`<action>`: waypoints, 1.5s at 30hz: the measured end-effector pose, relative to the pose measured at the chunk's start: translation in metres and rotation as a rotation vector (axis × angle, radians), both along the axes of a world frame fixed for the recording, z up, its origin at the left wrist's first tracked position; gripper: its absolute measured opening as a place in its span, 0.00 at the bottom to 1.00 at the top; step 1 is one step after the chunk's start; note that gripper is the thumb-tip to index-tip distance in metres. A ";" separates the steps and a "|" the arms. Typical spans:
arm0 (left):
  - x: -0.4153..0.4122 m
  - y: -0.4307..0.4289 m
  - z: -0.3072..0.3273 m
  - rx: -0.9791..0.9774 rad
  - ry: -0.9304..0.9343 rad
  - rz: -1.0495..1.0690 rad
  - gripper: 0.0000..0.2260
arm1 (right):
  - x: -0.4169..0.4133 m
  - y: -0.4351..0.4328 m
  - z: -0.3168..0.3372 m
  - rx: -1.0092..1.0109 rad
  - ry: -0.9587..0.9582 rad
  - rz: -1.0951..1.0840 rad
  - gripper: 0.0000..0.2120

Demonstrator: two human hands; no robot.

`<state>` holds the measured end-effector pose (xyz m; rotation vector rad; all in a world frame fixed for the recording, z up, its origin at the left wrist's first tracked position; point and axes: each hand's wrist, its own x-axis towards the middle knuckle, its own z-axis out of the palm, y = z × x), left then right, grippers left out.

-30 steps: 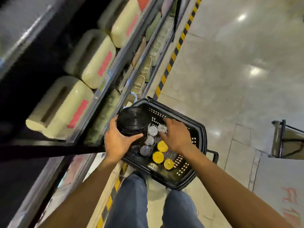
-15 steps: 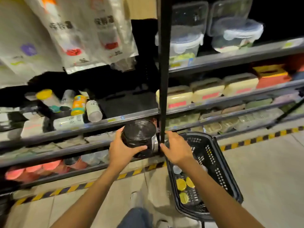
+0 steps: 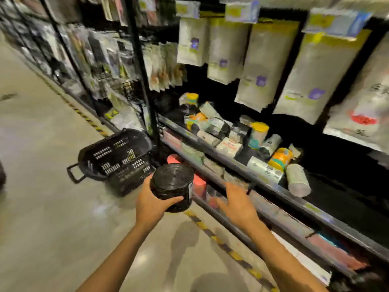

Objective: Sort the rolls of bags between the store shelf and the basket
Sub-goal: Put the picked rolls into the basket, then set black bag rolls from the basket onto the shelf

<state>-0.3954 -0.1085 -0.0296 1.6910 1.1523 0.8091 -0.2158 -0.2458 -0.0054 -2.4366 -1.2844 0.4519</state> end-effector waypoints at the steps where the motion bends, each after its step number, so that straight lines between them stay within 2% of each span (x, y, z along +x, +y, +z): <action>1: -0.017 0.022 -0.001 0.008 0.014 0.049 0.43 | -0.011 0.028 -0.002 0.006 0.013 0.040 0.24; 6: -0.088 0.112 -0.003 0.018 0.079 0.233 0.42 | -0.060 0.146 -0.014 0.029 0.079 0.177 0.25; 10: -0.110 0.161 -0.004 -0.007 0.094 0.349 0.43 | -0.079 0.213 -0.022 0.027 0.133 0.254 0.24; 16: -0.097 0.231 -0.025 -0.057 0.095 0.443 0.42 | -0.061 0.309 -0.037 -0.017 0.158 0.351 0.27; 23: -0.049 0.311 -0.032 -0.081 0.073 0.587 0.43 | -0.006 0.425 -0.046 -0.066 0.203 0.474 0.21; 29: -0.027 0.367 -0.030 -0.087 0.040 0.644 0.44 | 0.016 0.512 -0.048 -0.079 0.162 0.605 0.23; 36: -0.039 0.449 -0.055 -0.153 0.058 0.726 0.43 | 0.011 0.613 -0.070 -0.143 0.123 0.681 0.26; 45: -0.075 0.594 -0.108 -0.297 0.089 0.774 0.45 | -0.020 0.774 -0.118 -0.304 0.102 0.722 0.26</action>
